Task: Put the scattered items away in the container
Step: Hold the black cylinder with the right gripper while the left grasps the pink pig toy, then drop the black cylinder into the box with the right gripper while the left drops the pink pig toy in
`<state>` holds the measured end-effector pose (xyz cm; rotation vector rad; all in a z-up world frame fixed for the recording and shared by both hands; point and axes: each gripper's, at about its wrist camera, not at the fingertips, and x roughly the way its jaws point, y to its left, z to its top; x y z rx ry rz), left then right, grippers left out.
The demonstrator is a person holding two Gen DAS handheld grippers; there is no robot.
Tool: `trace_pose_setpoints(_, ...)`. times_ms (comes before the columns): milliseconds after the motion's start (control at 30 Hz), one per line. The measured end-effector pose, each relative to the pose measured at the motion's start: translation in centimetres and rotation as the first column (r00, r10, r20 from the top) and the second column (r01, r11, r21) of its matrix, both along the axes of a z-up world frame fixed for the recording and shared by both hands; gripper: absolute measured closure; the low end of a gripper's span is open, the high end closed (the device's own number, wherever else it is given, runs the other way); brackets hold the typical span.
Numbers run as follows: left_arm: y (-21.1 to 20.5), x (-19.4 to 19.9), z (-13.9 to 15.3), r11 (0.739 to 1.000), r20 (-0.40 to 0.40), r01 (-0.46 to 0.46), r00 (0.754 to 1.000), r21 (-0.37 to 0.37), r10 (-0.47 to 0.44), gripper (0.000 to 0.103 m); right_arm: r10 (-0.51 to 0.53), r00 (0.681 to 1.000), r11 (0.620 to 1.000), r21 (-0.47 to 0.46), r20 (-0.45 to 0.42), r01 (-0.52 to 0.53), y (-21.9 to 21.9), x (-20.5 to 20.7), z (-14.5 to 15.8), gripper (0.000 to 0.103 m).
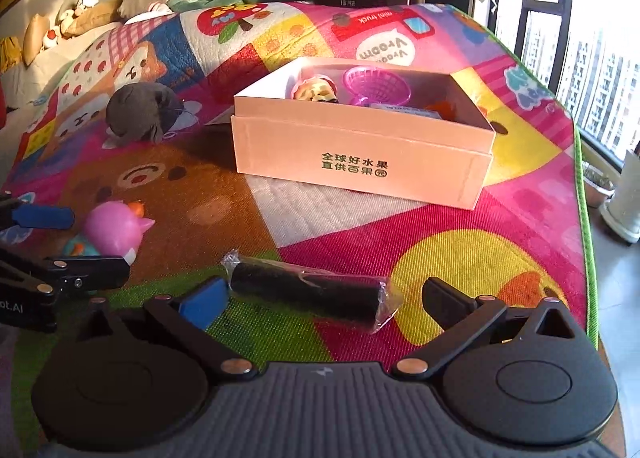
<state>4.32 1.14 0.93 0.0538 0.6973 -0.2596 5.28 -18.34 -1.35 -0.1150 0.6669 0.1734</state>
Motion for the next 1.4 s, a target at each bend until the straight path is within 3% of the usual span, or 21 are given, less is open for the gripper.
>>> trace_pose_setpoints(300,-0.4,0.1,0.1,1.0,0.0,-0.002,1.0,0.016,0.002,0.001,0.014,1.0,1.0,0.013,0.024,-0.015,0.3,-0.6,0.2,0.017)
trace_pose_setpoints(400,-1.1,-0.2,0.4,0.999,0.0,0.042,0.999,0.013,-0.042,0.001,0.03,0.999,1.0,0.0,0.043,-0.03,0.2,-1.1,0.7,0.024)
trace_pose_setpoints(533,-2.8,-0.2,0.6,0.995,0.022,0.086,0.996,0.042,-0.087,0.003,0.015,1.0,1.0,0.02,0.023,-0.015,-1.2,-1.6,1.2,0.025)
trace_pose_setpoints(567,-3.1,-0.2,0.7,0.995,0.027,0.086,0.996,0.049,-0.087,0.006,0.002,1.0,1.0,0.02,0.021,-0.002,-1.7,-1.8,1.3,0.025)
trace_pose_setpoints(633,-3.4,0.2,0.7,0.995,0.022,0.085,0.996,0.055,-0.086,0.034,-0.023,1.0,0.999,0.024,0.018,0.023,-2.6,-2.3,1.4,0.025)
trace_pose_setpoints(733,-3.5,0.7,0.4,0.996,0.007,0.058,0.998,0.061,-0.058,0.038,-0.045,0.998,0.999,0.031,0.037,0.044,-3.8,-3.5,2.0,0.025)
trace_pose_setpoints(800,-3.6,0.4,0.7,0.995,0.011,0.065,0.998,0.081,-0.066,0.048,-0.05,0.997,0.998,0.039,0.063,0.047,-4.5,-4.2,2.4,0.025)
trace_pose_setpoints(1133,-5.2,-3.0,4.6,0.972,0.087,0.208,0.972,0.111,-0.218,0.049,-0.052,0.99,0.997,0.065,0.128,0.043,-6.5,-5.5,5.3,0.025)
trace_pose_setpoints(1400,-6.3,-1.2,9.1,0.966,0.18,0.24,0.95,0.092,-0.253,0.049,-0.11,0.967,0.991,0.105,0.228,0.088,-9.4,-5.0,9.1,0.025)
